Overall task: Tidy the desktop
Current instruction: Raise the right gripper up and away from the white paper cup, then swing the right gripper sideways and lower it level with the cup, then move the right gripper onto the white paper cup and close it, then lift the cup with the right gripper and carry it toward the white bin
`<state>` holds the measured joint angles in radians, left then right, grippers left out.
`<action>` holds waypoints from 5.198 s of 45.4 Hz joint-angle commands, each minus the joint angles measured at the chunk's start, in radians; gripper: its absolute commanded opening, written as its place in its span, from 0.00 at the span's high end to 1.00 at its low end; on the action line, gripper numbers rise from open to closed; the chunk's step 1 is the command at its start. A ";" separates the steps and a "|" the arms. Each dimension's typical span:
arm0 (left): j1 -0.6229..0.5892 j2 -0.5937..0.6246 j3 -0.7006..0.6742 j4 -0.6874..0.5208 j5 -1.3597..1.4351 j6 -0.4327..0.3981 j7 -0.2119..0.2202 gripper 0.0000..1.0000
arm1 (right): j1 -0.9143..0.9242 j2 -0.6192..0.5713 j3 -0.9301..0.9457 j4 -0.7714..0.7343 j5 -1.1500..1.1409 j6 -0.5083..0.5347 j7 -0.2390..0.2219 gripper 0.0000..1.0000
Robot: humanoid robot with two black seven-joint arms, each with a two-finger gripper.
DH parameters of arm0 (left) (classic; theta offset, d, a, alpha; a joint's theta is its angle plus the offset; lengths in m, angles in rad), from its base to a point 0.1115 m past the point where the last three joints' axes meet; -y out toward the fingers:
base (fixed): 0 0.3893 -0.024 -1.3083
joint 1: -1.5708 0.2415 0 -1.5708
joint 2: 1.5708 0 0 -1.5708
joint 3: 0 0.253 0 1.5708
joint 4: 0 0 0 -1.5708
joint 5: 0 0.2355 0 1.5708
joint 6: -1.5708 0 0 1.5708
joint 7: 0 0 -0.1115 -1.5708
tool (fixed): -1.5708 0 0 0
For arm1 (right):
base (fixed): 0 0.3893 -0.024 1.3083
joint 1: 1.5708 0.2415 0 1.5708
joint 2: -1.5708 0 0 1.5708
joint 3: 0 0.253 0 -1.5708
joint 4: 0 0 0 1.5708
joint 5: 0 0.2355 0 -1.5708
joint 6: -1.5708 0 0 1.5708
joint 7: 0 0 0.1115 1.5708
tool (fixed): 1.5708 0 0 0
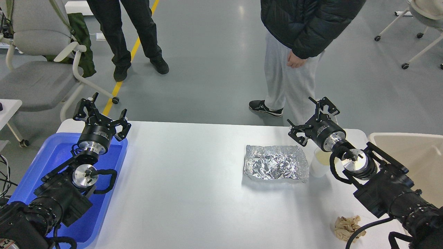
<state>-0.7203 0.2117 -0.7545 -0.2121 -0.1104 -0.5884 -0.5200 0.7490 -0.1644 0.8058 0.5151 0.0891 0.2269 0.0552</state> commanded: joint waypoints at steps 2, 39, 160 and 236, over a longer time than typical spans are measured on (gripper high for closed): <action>0.001 -0.002 -0.002 0.000 0.000 0.001 -0.003 0.00 | 0.000 0.000 -0.002 -0.001 0.000 0.002 0.000 0.00; 0.001 -0.002 -0.002 -0.001 0.000 0.001 -0.012 0.00 | 0.061 -0.173 -0.112 0.189 -0.164 0.016 -0.008 0.00; 0.001 0.000 -0.002 -0.001 0.000 -0.001 -0.014 0.00 | 0.231 -0.280 -1.257 -0.041 -1.023 -0.153 0.367 0.00; 0.001 0.000 -0.002 -0.001 0.000 -0.001 -0.012 0.00 | 0.358 -0.303 -1.410 0.069 -1.025 -0.170 0.384 1.00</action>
<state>-0.7194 0.2118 -0.7563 -0.2121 -0.1104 -0.5890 -0.5325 1.0799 -0.4546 -0.5869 0.5655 -0.9350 0.0598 0.4391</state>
